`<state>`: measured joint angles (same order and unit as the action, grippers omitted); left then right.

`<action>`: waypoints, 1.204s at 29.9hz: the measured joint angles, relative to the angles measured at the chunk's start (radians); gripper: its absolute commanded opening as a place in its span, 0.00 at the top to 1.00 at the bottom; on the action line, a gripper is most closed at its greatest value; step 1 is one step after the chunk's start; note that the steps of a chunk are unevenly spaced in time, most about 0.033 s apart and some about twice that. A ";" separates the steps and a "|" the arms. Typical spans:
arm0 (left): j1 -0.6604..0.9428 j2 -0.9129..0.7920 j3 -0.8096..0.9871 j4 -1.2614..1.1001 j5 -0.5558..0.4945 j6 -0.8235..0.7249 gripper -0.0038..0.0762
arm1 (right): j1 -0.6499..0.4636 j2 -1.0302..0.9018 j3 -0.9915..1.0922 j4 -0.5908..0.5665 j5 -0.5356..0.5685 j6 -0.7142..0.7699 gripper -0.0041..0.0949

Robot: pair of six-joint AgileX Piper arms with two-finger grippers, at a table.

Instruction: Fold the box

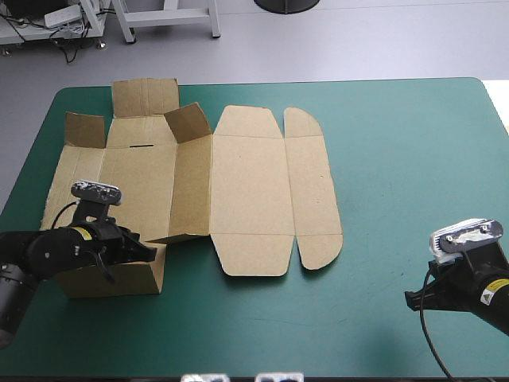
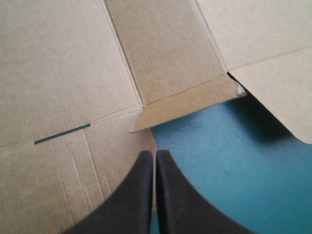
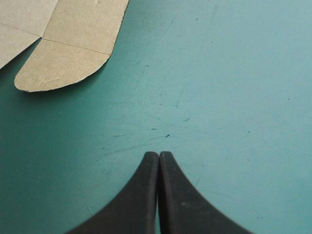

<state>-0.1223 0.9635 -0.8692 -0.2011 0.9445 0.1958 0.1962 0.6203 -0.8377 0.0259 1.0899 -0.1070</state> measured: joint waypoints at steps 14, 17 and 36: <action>0.708 0.264 -0.156 -0.505 0.144 0.535 0.93 | 0.000 0.000 0.000 0.000 -0.021 0.000 0.98; 0.771 0.350 -0.200 -0.545 0.150 0.562 0.93 | 0.000 0.000 0.000 0.000 -0.024 0.000 0.98; 0.820 0.809 -0.603 -0.343 0.268 0.547 0.42 | 0.000 0.000 0.000 0.000 -0.029 0.000 0.98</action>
<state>0.6981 1.7727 -1.4720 -0.5437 1.2123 0.7433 0.1962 0.6203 -0.8377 0.0259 1.0609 -0.1070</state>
